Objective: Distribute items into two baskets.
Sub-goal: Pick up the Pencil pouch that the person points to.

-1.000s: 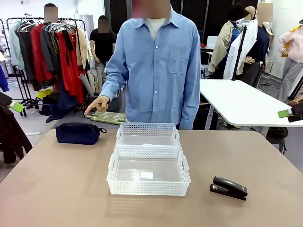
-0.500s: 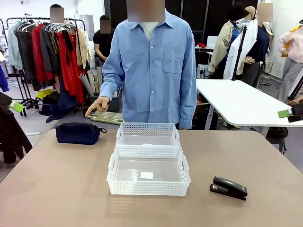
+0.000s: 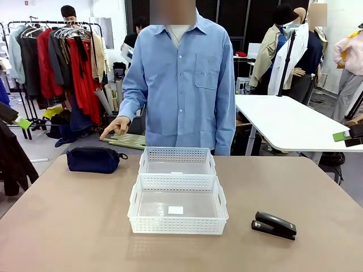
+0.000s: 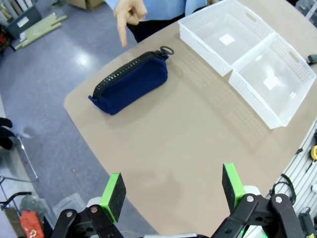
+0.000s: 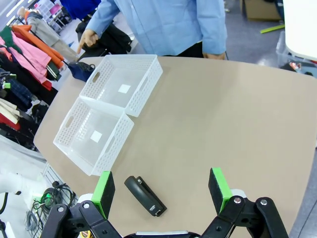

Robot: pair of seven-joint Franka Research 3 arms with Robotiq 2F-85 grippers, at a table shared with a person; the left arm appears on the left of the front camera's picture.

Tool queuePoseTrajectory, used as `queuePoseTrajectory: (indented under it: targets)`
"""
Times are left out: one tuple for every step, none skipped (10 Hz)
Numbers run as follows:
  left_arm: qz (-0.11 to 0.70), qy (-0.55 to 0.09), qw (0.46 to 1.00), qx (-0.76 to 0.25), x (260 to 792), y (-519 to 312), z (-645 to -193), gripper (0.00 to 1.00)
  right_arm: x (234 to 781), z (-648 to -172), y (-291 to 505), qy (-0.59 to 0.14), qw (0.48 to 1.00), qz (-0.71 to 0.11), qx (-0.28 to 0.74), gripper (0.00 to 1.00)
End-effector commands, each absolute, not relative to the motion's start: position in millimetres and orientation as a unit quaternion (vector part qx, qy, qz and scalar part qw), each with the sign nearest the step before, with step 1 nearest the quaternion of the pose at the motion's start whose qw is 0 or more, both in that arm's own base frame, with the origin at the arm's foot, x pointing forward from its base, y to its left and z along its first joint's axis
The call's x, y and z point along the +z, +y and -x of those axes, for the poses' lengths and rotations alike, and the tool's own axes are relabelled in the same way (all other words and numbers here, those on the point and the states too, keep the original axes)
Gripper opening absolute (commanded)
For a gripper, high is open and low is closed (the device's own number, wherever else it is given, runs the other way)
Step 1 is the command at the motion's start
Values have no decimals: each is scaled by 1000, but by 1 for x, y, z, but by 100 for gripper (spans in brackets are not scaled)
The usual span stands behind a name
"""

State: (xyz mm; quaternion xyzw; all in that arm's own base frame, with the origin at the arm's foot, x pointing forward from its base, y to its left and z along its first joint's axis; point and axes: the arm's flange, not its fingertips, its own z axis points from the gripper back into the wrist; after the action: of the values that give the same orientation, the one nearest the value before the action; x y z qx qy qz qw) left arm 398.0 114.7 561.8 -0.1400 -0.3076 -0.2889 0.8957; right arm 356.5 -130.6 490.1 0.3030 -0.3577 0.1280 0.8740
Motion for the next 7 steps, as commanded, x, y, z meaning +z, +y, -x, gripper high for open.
queuePoseTrajectory:
  targets:
    - [156, -277, 903, -290, 574, 116, -433, 100, 491, -360, -131, -369, 866, -312, 129, 100]
    - [153, -256, 905, -303, 573, 116, -451, 100, 491, -360, -131, -369, 866, -312, 129, 100]
    - [154, -233, 907, -315, 571, 113, -469, 100, 491, -360, -131, -369, 866, -312, 129, 100]
    - [142, -216, 909, -326, 569, 111, -489, 100, 491, -360, -131, -369, 866, -312, 129, 100]
    - [140, -197, 912, -332, 565, 108, -512, 100, 491, -360, -131, -369, 866, -312, 129, 100]
    - [138, -174, 917, -330, 561, 106, -531, 100, 491, -360, -131, -369, 866, -312, 129, 100]
    - [139, -170, 920, -324, 558, 104, -547, 100, 491, -360, -131, -369, 866, -312, 129, 100]
